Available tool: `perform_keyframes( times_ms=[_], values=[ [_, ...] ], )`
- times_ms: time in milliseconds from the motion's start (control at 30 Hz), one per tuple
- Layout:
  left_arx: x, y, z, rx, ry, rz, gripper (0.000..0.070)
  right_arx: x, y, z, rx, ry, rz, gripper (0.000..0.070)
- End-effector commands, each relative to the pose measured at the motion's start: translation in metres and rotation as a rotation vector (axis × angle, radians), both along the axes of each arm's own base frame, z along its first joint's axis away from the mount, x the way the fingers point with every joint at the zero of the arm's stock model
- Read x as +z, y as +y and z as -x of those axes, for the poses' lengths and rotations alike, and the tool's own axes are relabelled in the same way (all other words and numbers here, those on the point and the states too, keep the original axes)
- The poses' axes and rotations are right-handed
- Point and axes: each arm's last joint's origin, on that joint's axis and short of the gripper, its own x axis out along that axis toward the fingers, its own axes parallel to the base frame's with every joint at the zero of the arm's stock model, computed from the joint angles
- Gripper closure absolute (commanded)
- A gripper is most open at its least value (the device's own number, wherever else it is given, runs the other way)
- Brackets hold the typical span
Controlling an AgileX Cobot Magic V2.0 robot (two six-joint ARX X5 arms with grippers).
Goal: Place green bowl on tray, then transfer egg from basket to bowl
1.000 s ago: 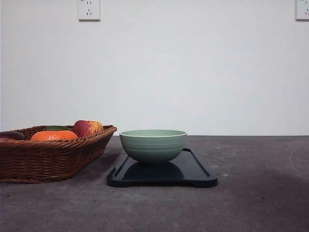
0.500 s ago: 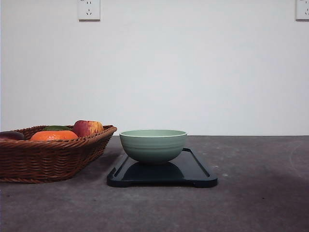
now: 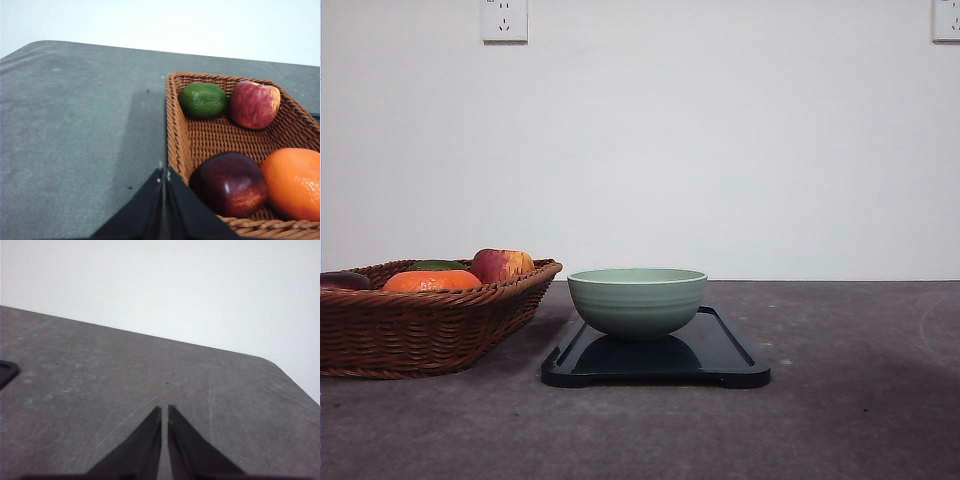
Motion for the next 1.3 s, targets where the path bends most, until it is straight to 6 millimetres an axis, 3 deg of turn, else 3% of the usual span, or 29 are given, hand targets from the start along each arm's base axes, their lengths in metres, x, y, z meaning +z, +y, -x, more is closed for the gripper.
perform_keyframes(
  times_ms=[0, 1267],
  values=[
    [-0.0061, 0.0001, -0.0010, -0.001, 0.015, -0.014, 0.0700, -0.0005, -0.0002, -0.0003, -0.002, -0.006, -0.014, 0.0685],
    [-0.0061, 0.0001, -0.0010, -0.001, 0.015, -0.014, 0.0700, -0.0005, -0.0002, -0.0003, -0.002, -0.006, -0.014, 0.0685]
  ],
)
